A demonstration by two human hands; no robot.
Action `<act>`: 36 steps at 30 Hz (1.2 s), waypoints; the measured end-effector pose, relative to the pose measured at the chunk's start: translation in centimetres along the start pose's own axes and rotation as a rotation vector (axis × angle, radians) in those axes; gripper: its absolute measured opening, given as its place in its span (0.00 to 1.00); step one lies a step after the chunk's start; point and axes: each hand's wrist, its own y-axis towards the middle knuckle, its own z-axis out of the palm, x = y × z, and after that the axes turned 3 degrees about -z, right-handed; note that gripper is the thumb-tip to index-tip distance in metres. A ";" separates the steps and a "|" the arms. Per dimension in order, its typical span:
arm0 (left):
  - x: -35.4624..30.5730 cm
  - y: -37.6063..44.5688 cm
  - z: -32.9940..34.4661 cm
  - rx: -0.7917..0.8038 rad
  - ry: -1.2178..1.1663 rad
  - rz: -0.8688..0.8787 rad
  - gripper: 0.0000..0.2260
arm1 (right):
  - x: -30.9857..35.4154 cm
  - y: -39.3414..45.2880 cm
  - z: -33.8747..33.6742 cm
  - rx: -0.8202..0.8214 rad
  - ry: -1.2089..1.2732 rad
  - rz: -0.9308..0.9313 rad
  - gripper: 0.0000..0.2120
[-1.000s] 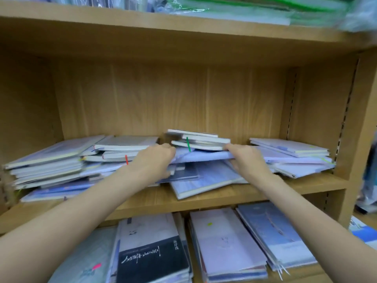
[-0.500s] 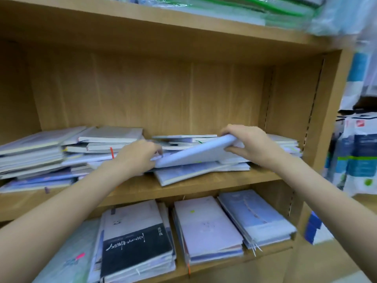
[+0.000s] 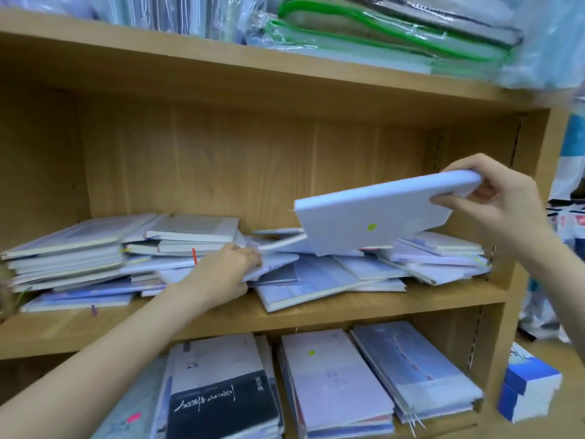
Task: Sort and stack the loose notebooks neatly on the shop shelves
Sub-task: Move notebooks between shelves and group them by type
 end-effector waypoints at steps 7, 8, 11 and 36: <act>0.1 0.8 0.6 -0.020 -0.012 0.007 0.21 | 1.6 3.1 1.1 -0.103 0.008 -0.083 0.16; 0.1 0.9 0.6 -0.015 -0.013 0.006 0.21 | 1.7 3.5 1.7 -0.119 0.024 -0.083 0.16; 0.2 0.9 0.8 -0.011 -0.025 0.003 0.21 | 2.0 4.3 2.3 -0.123 0.069 -0.107 0.16; 8.2 -6.6 0.8 -0.221 -0.267 -0.007 0.26 | 5.9 -1.7 20.4 0.588 -0.045 -0.225 0.24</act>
